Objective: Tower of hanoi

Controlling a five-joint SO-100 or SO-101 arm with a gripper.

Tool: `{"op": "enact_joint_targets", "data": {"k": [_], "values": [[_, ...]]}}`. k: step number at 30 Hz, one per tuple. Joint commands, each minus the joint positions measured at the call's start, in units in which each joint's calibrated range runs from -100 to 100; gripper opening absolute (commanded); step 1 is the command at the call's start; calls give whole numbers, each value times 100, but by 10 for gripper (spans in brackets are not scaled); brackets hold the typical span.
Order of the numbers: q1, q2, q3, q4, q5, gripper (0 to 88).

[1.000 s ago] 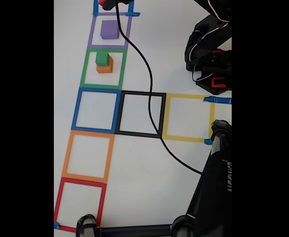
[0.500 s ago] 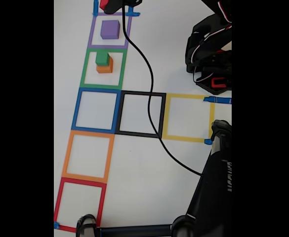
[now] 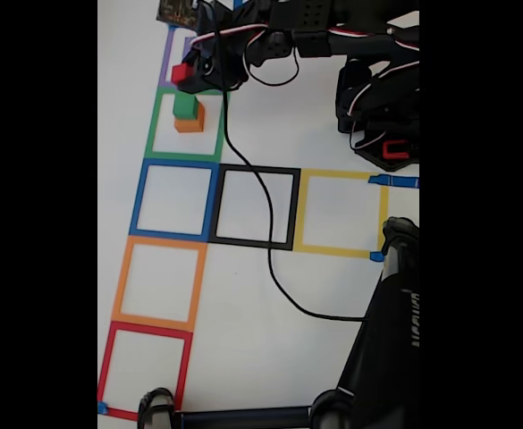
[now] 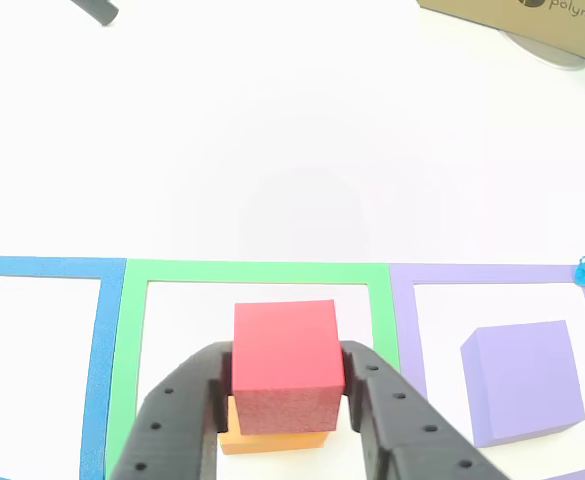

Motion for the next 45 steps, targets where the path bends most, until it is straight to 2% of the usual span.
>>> {"op": "enact_joint_targets", "data": {"k": [1,17,39,45], "values": [[1,507,418,-1663,36,14],[164,1903,1018,-3720,36,16],[135,2969,945,-4773,36,18],[203,3074,954,-4837,36,53]]}}
